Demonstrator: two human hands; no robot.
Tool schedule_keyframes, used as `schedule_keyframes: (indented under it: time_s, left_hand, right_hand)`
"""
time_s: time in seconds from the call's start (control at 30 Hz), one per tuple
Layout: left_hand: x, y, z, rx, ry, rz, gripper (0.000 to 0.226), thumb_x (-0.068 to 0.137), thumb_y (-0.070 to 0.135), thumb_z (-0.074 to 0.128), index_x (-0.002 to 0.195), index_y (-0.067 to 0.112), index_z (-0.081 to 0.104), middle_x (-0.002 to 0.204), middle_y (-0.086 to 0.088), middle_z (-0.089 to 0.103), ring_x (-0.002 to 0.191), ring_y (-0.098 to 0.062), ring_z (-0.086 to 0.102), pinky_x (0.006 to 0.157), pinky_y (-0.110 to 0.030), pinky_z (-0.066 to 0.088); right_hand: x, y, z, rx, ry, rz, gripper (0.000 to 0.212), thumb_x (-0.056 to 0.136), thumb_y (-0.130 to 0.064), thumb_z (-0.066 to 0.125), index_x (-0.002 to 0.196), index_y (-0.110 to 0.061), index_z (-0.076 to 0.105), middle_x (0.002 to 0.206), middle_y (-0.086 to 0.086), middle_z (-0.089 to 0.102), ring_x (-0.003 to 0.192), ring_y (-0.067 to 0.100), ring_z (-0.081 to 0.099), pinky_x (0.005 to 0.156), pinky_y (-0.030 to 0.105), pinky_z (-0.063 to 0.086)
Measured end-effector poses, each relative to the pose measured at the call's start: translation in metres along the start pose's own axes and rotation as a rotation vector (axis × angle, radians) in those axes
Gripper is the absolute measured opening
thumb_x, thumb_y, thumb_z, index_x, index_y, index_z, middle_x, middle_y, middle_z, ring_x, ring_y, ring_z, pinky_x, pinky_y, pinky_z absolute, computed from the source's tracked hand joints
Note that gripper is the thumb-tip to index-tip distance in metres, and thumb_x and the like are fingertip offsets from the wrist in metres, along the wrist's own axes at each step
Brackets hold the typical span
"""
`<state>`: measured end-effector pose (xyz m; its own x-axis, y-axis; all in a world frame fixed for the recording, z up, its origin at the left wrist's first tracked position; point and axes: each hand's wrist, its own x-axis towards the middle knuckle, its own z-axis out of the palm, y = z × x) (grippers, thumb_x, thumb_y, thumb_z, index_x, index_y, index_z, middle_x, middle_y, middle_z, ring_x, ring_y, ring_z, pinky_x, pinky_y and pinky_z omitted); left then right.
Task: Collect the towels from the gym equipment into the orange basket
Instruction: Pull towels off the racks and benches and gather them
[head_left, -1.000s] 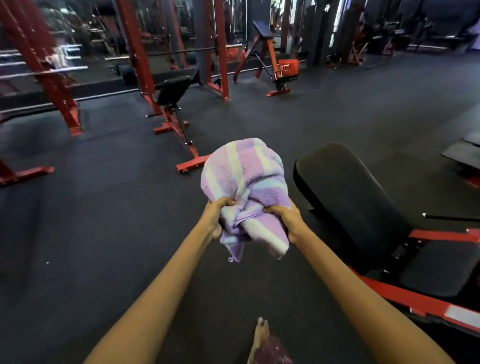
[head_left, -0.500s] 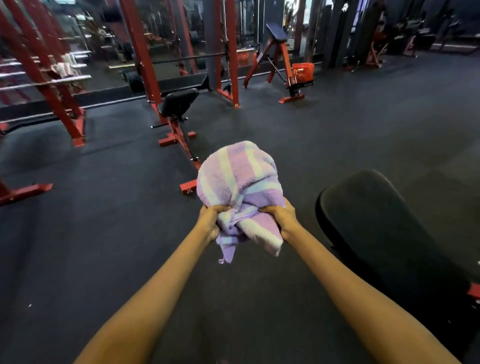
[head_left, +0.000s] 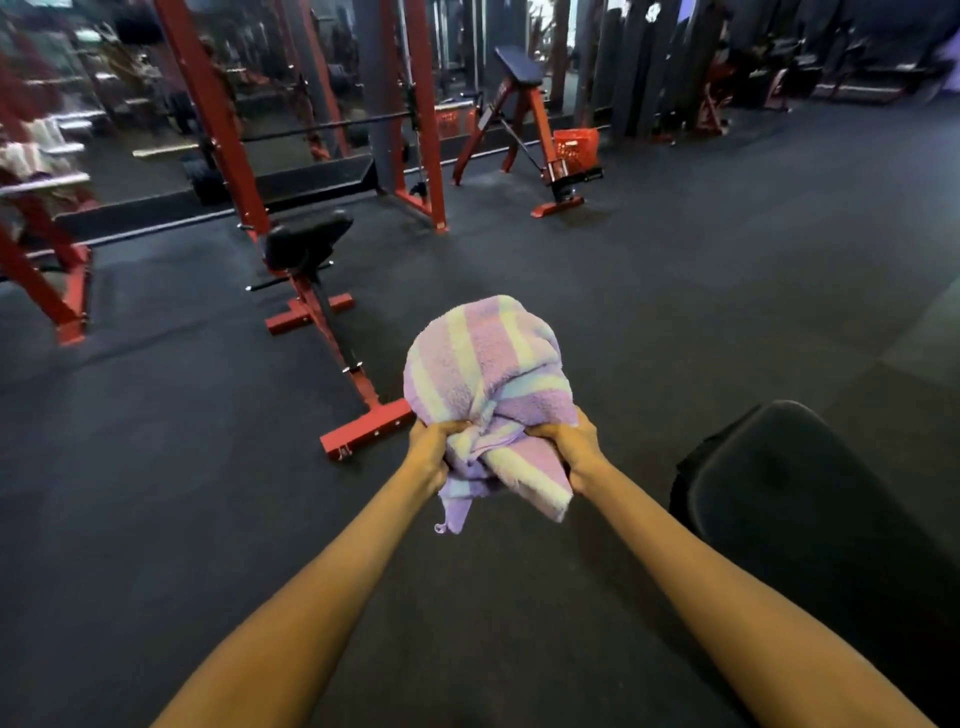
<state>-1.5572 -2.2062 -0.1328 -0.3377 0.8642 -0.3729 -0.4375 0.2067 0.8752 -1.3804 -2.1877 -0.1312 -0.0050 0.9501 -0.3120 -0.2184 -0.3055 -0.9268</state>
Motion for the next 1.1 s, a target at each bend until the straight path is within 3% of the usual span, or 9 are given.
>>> schedule_keyframes:
  time_s: [0.17,0.33,0.47,0.73,0.93,1.1]
  left_hand:
    - [0.100,0.028,0.060,0.079,-0.086,-0.051,0.058,0.072,-0.011,0.061,0.128,-0.001,0.049,0.123,-0.015,0.060,0.099,-0.028,0.058,0.080,-0.037,0.049]
    - [0.197,0.035,0.124,0.082,-0.145,-0.072,0.058,0.072,-0.012,0.058,0.128,0.002,0.049,0.124,-0.016,0.060,0.105,-0.031,0.058,0.093,-0.048,0.050]
    - [0.278,0.044,0.190,0.085,-0.160,-0.070,0.056,0.074,-0.012,0.057,0.127,0.003,0.049,0.122,-0.015,0.060,0.096,-0.026,0.057,0.079,-0.037,0.051]
    - [0.430,0.092,0.324,0.084,-0.200,-0.058,0.057,0.075,-0.012,0.056,0.129,0.004,0.047,0.117,-0.013,0.059,0.099,-0.028,0.056,0.084,-0.038,0.049]
    - [0.542,0.108,0.394,0.068,-0.193,-0.058,0.055,0.075,-0.011,0.056,0.127,0.006,0.048,0.112,-0.009,0.059,0.097,-0.027,0.056,0.084,-0.038,0.050]
    - [0.671,0.128,0.462,0.080,-0.203,-0.058,0.054,0.075,-0.013,0.055,0.126,0.004,0.050,0.111,-0.009,0.059,0.097,-0.027,0.056,0.085,-0.039,0.049]
  right_hand:
    - [0.096,-0.033,0.004,0.012,0.117,-0.038,0.052,0.069,0.001,0.074,0.115,-0.014,0.057,0.116,0.010,0.064,0.105,0.027,0.061,0.091,0.042,0.053]
    - [0.206,-0.057,-0.011,-0.012,0.191,-0.057,0.051,0.066,-0.001,0.078,0.111,-0.016,0.058,0.115,0.009,0.064,0.103,0.027,0.062,0.092,0.045,0.053]
    - [0.303,-0.086,-0.027,-0.003,0.226,-0.057,0.059,0.065,-0.003,0.079,0.119,-0.011,0.056,0.117,0.011,0.064,0.103,0.027,0.062,0.091,0.046,0.053]
    - [0.488,-0.180,-0.051,0.031,0.194,-0.073,0.061,0.068,0.001,0.076,0.124,-0.010,0.053,0.120,0.012,0.062,0.107,0.028,0.059,0.091,0.045,0.052]
    - [0.621,-0.215,-0.055,0.018,0.198,-0.075,0.054,0.068,0.004,0.075,0.115,-0.011,0.054,0.118,0.012,0.062,0.105,0.029,0.059,0.093,0.048,0.051]
    - [0.758,-0.249,-0.052,0.010,0.215,-0.091,0.061,0.068,0.000,0.077,0.123,-0.010,0.053,0.122,0.012,0.061,0.110,0.029,0.059,0.094,0.048,0.051]
